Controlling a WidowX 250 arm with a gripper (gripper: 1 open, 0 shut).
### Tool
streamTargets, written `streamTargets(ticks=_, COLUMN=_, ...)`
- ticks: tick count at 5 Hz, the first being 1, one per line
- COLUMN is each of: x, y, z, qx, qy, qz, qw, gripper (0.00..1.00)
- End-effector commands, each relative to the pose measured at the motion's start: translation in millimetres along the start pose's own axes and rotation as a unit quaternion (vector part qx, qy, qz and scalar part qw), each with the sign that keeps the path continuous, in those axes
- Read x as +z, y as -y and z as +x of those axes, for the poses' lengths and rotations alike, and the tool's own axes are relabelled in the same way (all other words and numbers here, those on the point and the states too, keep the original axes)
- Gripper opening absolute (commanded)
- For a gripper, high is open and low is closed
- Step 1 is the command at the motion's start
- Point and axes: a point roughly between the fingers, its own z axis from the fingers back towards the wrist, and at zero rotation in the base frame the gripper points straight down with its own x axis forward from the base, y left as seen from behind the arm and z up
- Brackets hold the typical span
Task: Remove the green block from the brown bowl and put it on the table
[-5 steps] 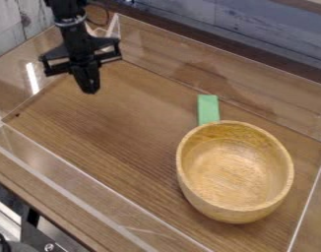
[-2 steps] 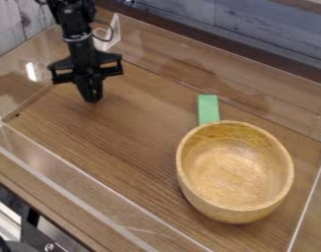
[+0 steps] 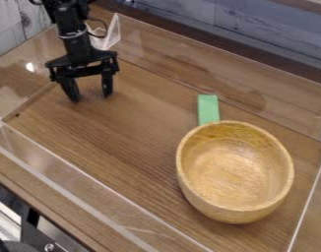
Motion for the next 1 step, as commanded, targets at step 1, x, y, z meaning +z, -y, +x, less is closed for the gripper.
streamTargets(ticks=1, x=22.2, y=0.7, z=13.8, qx=-0.017, qy=0.015, qz=-0.018, qw=0.9996, gripper=1.0)
